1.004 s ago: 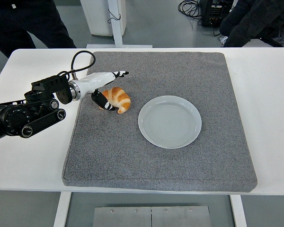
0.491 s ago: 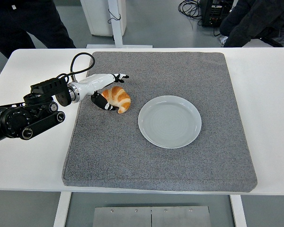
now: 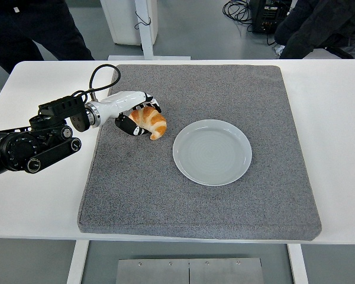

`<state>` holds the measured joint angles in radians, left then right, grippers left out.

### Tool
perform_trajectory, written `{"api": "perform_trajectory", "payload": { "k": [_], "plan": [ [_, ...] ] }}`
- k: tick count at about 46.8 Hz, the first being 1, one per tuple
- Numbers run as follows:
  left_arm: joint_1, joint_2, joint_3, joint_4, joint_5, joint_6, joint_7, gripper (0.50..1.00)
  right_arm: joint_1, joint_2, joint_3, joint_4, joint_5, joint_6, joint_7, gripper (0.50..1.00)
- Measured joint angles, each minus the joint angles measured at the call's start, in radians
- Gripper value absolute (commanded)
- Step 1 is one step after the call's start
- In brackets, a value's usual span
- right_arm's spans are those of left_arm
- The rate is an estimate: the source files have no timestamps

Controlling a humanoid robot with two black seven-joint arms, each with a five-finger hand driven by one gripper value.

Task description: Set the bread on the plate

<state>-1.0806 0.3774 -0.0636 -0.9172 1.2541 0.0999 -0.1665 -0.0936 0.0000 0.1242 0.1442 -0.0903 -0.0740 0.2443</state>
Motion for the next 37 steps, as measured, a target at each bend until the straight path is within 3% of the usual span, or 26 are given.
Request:
{"api": "perform_trajectory", "payload": {
  "k": [5, 17, 37],
  "plan": [
    [-0.042, 0.007, -0.005, 0.000, 0.000, 0.000, -0.002, 0.500, 0.000, 0.000, 0.000, 0.000, 0.000, 0.000, 0.000, 1.000],
    [-0.255, 0.059, 0.001, 0.001, -0.061, -0.032, -0.006, 0.500, 0.000, 0.000, 0.000, 0.000, 0.000, 0.000, 0.000, 1.000],
    [-0.398, 0.071, 0.002, 0.018, -0.065, -0.091, -0.005, 0.500, 0.000, 0.000, 0.000, 0.000, 0.000, 0.000, 0.000, 1.000]
  ]
}}
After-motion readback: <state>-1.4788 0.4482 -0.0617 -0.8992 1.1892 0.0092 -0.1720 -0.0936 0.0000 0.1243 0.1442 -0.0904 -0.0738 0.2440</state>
